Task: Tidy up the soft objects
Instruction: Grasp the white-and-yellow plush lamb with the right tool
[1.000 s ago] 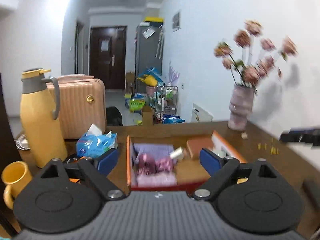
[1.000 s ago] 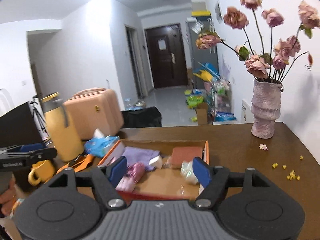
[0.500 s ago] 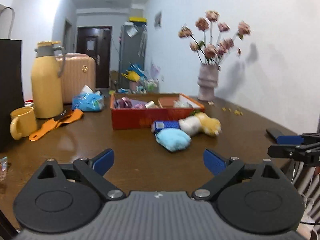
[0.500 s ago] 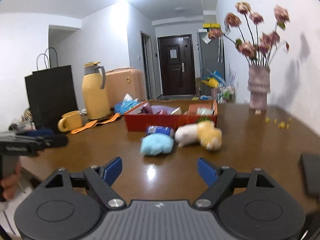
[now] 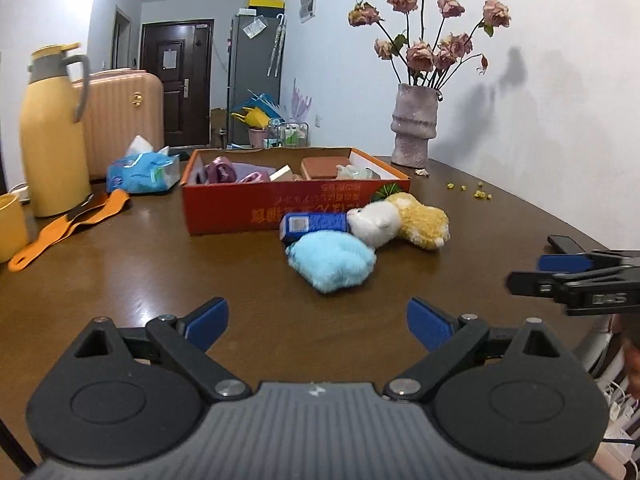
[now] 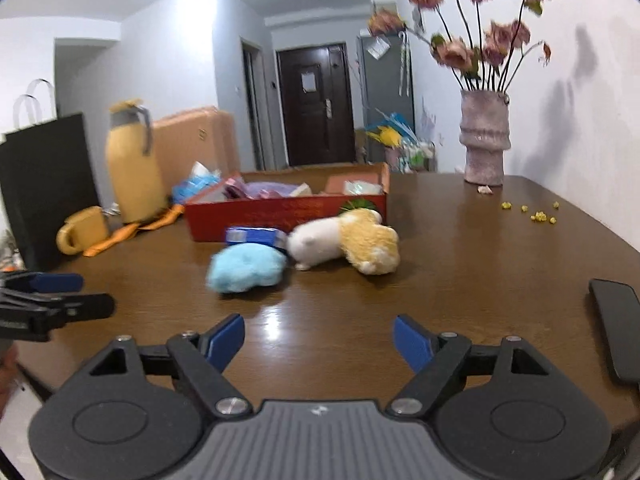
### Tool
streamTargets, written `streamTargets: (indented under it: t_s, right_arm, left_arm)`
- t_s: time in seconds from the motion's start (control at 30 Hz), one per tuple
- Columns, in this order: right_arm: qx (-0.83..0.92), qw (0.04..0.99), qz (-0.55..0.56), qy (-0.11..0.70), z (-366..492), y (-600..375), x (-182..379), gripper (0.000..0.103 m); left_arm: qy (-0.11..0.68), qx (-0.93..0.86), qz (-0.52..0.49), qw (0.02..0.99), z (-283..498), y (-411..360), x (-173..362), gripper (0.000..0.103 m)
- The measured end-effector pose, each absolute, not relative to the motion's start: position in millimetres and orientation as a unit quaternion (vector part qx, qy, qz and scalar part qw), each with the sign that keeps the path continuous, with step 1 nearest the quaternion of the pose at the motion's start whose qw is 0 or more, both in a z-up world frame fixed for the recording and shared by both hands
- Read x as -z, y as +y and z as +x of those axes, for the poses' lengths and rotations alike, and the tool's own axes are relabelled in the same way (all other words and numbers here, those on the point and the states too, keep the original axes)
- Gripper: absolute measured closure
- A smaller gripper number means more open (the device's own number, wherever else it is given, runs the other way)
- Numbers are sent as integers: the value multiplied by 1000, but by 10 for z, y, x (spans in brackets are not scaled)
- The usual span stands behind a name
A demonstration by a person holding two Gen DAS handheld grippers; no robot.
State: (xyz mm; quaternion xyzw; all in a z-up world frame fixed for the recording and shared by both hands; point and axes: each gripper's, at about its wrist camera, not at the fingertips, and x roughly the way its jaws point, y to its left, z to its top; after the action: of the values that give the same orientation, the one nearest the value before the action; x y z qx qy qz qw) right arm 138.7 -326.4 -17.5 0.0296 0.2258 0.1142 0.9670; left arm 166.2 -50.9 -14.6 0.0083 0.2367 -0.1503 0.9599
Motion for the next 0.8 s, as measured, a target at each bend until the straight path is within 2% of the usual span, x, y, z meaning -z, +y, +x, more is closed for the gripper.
streamTargets:
  t_s: [0.13, 0.4, 0.43, 0.47, 0.5, 0.57, 0.8]
  right_arm:
    - [-108, 960, 6, 258, 2030, -3303, 271, 34]
    - [-98, 961, -38, 255, 3031, -3265, 278, 34]
    - [-102, 960, -38, 258, 3101, -3252, 297, 37]
    - [-108, 959, -35, 261, 3149, -3247, 320, 51]
    - [-112, 957, -31, 266, 3175, -3257, 342, 56]
    - [-110, 957, -15, 267, 3115, -3280, 363, 58]
    - [-86, 961, 52, 259, 2181, -3294, 437, 57]
  left_arm:
    - [241, 158, 7, 958, 1986, -656, 139, 5]
    - [261, 173, 14, 950, 2431, -858, 221, 5]
    - [264, 173, 13, 949, 2465, -873, 236, 5]
    - [267, 174, 13, 948, 2485, -880, 252, 5]
    - [270, 175, 13, 947, 2497, -886, 268, 5]
    - [273, 176, 11, 946, 2487, -901, 287, 5]
    - [290, 197, 3, 937, 2263, -939, 425, 5]
